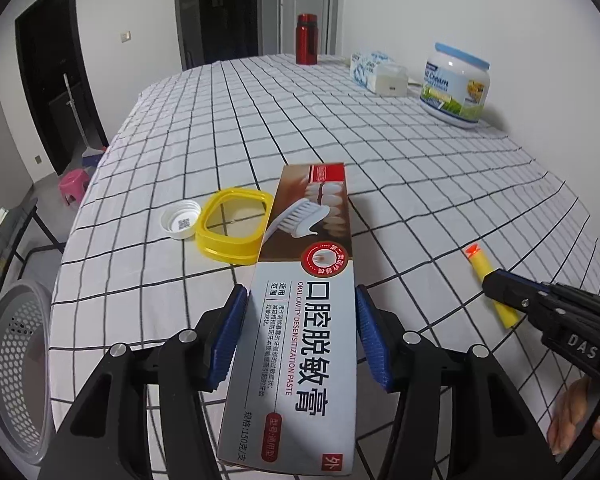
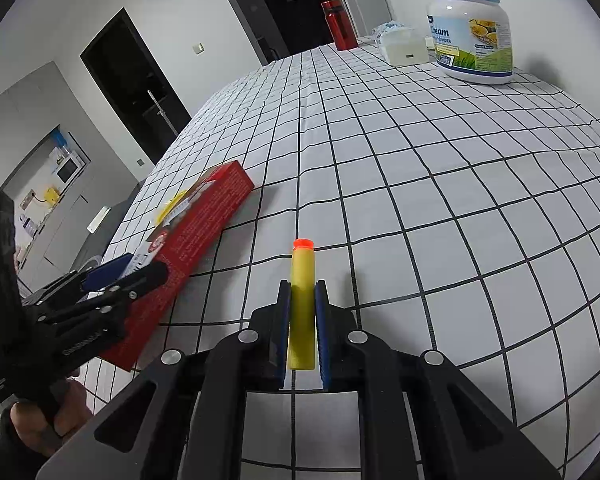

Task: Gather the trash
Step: 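Carry the toothpaste box and yellow dart in both tools over the basket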

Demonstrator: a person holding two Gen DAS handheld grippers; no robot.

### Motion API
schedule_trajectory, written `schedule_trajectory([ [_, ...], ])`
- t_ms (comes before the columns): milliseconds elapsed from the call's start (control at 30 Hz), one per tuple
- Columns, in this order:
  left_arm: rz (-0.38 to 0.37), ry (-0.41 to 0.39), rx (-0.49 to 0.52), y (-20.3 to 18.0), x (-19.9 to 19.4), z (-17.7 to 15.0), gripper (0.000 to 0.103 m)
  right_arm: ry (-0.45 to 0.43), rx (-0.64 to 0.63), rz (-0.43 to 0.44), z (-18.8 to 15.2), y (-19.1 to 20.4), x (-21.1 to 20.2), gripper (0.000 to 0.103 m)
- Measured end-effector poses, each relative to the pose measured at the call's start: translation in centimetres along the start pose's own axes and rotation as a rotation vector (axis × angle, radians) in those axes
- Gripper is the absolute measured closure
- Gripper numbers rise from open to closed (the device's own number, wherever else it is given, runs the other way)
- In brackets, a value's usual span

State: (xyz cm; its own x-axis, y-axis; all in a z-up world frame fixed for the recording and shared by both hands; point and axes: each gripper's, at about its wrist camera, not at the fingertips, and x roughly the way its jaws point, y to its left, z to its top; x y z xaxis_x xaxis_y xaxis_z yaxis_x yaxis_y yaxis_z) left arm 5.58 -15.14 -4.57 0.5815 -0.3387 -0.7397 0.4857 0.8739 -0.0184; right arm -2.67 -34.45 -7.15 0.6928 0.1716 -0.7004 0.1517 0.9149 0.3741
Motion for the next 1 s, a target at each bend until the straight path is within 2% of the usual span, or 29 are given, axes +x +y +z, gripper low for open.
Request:
schedule_trajectory([
  [667,0.003,-0.072,-0.054,2.6,-3.2,-0.2,0.051,-0.013,-0.048,0.026,0.6,2.9,-0.2,0.091],
  [1000,0.023,-0.104,-0.092,5.0,-4.8,-0.6,0.051,0.009,-0.093,0.049,0.8,5.9,0.9,0.091],
])
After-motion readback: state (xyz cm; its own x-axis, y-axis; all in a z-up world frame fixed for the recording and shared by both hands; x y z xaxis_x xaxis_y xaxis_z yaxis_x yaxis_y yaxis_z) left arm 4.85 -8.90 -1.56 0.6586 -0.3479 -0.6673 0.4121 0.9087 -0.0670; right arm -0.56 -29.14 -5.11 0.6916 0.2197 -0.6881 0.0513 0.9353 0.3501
